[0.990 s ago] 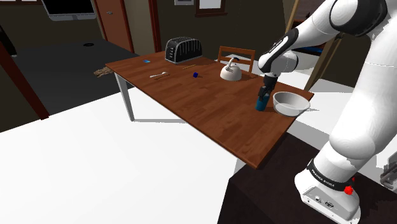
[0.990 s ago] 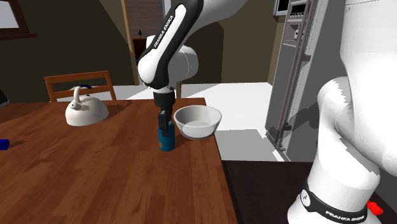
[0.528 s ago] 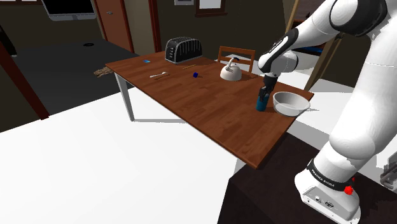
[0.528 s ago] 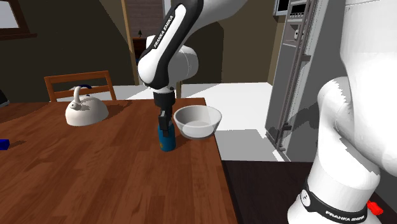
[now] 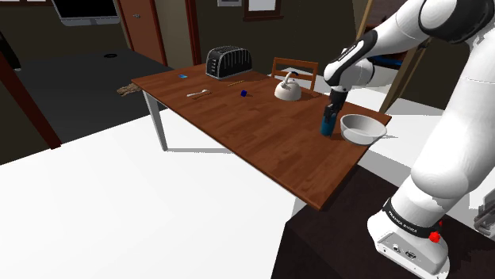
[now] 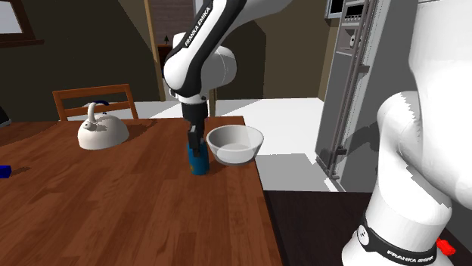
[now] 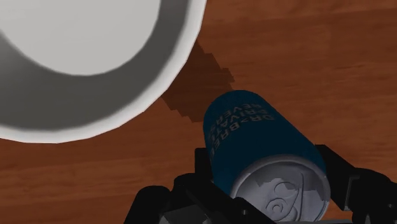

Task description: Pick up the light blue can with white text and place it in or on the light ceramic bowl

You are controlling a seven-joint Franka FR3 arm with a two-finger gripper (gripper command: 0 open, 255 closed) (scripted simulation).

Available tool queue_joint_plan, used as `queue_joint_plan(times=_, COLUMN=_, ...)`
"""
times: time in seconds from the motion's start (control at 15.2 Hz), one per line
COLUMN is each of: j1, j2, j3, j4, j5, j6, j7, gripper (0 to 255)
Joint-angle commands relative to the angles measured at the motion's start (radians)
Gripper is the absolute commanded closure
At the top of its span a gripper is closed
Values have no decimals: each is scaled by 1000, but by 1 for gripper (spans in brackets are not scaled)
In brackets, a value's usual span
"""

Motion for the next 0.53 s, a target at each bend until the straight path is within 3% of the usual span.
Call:
queue_joint_plan(times=0.0, j1=3, j2=-23, j3=-5, j4=7, j5=-17, j6=-27, j7=11, gripper=255)
queue_joint_plan(times=0.46, j1=11, j2=-91, j3=-13, j4=35, j5=-63, j6=-115, j7=44, gripper=255)
